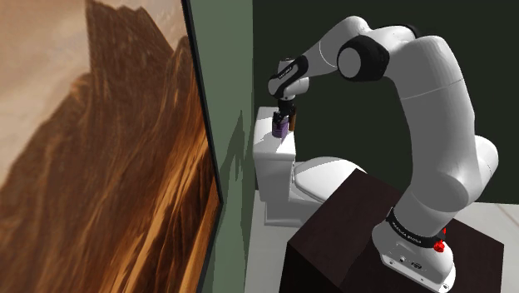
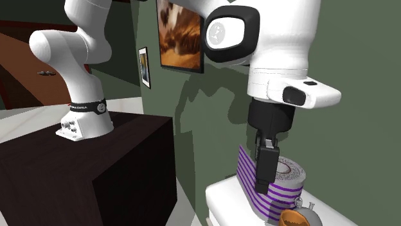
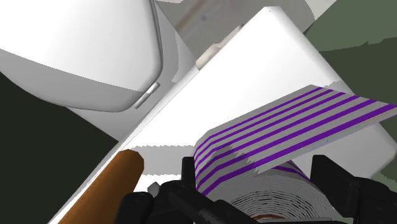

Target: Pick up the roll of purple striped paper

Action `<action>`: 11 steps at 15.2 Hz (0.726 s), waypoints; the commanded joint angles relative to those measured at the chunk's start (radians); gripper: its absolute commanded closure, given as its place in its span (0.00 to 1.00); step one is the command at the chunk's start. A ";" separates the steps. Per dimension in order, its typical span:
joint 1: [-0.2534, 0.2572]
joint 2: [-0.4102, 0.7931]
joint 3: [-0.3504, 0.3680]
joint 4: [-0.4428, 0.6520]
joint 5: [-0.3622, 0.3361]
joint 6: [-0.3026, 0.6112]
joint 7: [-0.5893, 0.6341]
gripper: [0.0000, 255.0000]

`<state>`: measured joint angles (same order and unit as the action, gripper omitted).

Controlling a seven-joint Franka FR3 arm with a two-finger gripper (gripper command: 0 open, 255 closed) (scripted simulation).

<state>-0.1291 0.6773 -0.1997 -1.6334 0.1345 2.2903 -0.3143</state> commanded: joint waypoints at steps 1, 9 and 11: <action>0.001 -0.019 -0.003 0.000 -0.003 -0.017 0.000 1.00; 0.007 -0.082 -0.013 0.012 -0.017 -0.092 0.007 1.00; 0.007 -0.083 -0.013 0.012 -0.017 -0.093 0.007 1.00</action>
